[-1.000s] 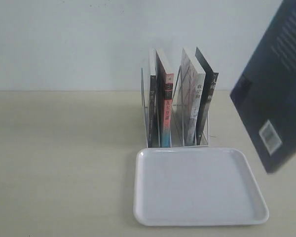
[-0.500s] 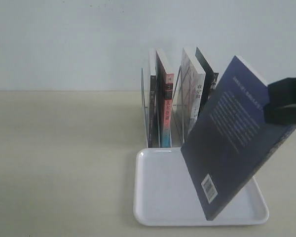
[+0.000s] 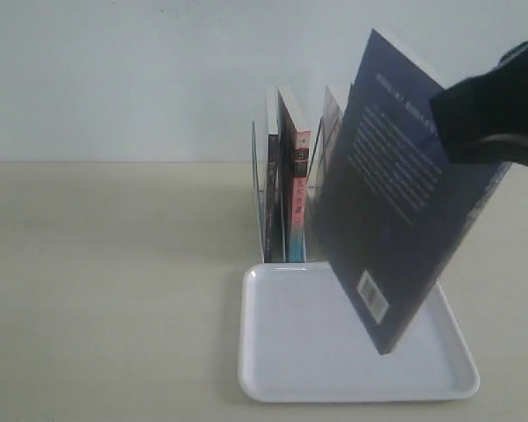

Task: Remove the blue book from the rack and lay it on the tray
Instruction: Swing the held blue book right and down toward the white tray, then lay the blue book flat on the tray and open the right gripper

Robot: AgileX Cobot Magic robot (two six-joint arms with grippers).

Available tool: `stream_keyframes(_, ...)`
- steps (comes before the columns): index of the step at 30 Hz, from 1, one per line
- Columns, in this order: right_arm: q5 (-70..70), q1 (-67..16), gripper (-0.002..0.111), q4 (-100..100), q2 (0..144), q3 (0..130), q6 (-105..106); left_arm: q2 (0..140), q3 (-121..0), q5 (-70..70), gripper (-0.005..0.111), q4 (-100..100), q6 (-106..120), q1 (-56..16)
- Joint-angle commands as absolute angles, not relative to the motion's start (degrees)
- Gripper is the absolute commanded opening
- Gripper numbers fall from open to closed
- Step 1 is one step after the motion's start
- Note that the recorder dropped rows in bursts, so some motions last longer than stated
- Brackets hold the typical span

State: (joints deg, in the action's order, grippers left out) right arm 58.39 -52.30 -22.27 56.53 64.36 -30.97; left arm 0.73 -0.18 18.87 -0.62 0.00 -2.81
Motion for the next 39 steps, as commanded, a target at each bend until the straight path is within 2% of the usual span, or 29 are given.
stream_keyframes(1,70.0,-66.0,0.000,-45.0,58.9,65.0,-45.5,0.5,0.0,18.1,0.004,-0.6,0.4,-2.6)
stream_keyframes(4,70.0,-70.9,0.000,-48.1,65.8,65.6,-44.8,0.5,0.0,18.1,0.004,-0.6,0.4,-2.6)
stream_keyframes(8,70.0,-71.2,0.000,-47.7,80.1,67.9,-37.8,0.5,0.0,18.1,0.004,-0.6,0.4,-2.6)
stream_keyframes(13,70.0,-71.2,0.000,-45.7,87.3,69.9,-33.0,0.5,0.0,18.1,0.004,-0.6,0.4,-2.6)
stream_keyframes(21,70.0,-70.6,0.000,-46.2,89.4,70.3,-30.9,0.5,0.0,18.1,0.004,-0.6,0.4,-2.6)
stream_keyframes(30,70.0,-65.6,0.000,-42.2,90.8,70.1,-27.6,0.5,0.0,18.1,0.004,-0.6,0.4,-2.6)
stream_keyframes(39,70.0,-65.6,0.000,-39.0,97.1,69.3,-27.7,0.5,0.0,18.1,0.004,-0.6,0.4,-2.6)
